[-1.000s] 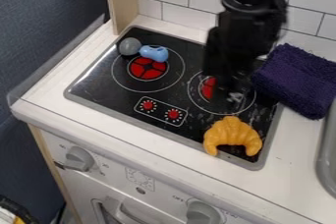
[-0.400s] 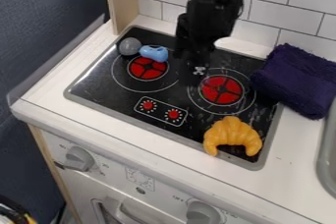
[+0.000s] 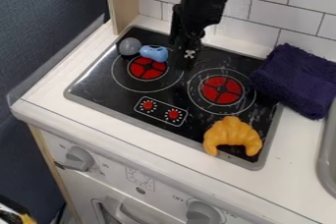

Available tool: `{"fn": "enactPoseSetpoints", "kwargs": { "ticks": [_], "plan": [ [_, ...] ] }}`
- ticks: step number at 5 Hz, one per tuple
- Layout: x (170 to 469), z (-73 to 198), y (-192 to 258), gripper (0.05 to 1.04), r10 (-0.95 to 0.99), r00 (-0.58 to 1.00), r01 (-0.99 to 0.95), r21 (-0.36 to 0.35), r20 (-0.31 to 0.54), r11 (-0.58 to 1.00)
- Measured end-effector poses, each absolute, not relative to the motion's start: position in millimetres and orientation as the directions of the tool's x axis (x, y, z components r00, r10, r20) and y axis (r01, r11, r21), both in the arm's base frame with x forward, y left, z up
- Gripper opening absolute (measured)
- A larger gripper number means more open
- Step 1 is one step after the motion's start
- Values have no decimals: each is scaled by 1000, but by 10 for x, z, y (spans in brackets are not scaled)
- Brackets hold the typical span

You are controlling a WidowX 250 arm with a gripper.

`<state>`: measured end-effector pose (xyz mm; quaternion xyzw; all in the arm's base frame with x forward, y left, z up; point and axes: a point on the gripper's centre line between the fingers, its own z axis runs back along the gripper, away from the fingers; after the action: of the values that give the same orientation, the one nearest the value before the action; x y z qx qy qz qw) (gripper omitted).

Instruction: Mover el objeto azul al margen derecho del calentador

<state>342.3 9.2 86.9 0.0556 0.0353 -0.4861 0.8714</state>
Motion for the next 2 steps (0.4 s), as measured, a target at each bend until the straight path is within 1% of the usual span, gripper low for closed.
{"fn": "enactPoseSetpoints", "kwargs": {
  "ticks": [1,2],
  "plan": [
    [3506,801,172,1001,-842,527,850,53,-115,525],
    [3573,727,352,1001,-847,523,851,13,-95,525]
  ]
}}
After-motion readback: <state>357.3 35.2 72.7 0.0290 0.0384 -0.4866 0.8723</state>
